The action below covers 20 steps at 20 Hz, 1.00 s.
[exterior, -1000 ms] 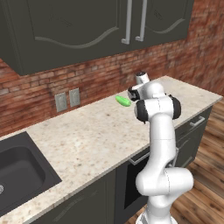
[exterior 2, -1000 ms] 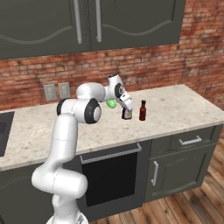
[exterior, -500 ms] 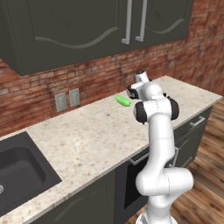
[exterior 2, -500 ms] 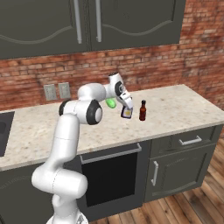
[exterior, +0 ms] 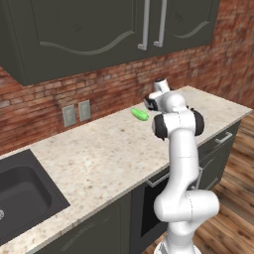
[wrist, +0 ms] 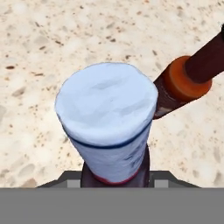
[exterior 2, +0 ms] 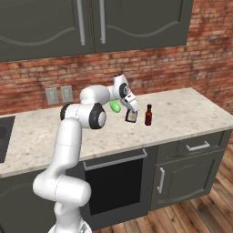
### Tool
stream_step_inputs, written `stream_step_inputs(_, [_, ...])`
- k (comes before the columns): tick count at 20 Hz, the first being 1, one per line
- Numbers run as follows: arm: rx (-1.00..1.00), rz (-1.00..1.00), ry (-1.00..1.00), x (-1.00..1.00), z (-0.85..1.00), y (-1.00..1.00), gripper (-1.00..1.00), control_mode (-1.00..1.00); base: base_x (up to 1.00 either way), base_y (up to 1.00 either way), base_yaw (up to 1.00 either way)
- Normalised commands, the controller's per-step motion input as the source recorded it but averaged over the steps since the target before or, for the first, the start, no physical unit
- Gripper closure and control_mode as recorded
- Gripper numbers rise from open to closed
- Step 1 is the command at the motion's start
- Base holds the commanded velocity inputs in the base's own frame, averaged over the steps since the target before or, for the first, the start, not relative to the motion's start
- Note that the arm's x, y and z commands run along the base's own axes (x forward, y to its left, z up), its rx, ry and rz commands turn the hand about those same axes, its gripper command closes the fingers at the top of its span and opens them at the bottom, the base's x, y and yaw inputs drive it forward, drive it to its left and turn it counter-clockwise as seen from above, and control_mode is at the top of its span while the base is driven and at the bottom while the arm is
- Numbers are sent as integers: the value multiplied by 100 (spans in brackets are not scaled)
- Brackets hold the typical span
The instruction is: Pick the condiment bottle and condiment bottle from the counter and place them in the cabinet.
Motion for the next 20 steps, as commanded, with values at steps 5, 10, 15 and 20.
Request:
stream_step_inputs(5, [0,15,-15,-77,9,20,100,-100,0,0,0])
stream_step_inputs(10, [-2,18,-18,-98,0,24,100,-100,0,0,0])
stream_step_inputs(15, [-3,16,-27,-100,25,16,100,-100,0,0,0])
stream_step_inputs(20, [0,12,-26,-92,55,4,100,-100,0,0,0])
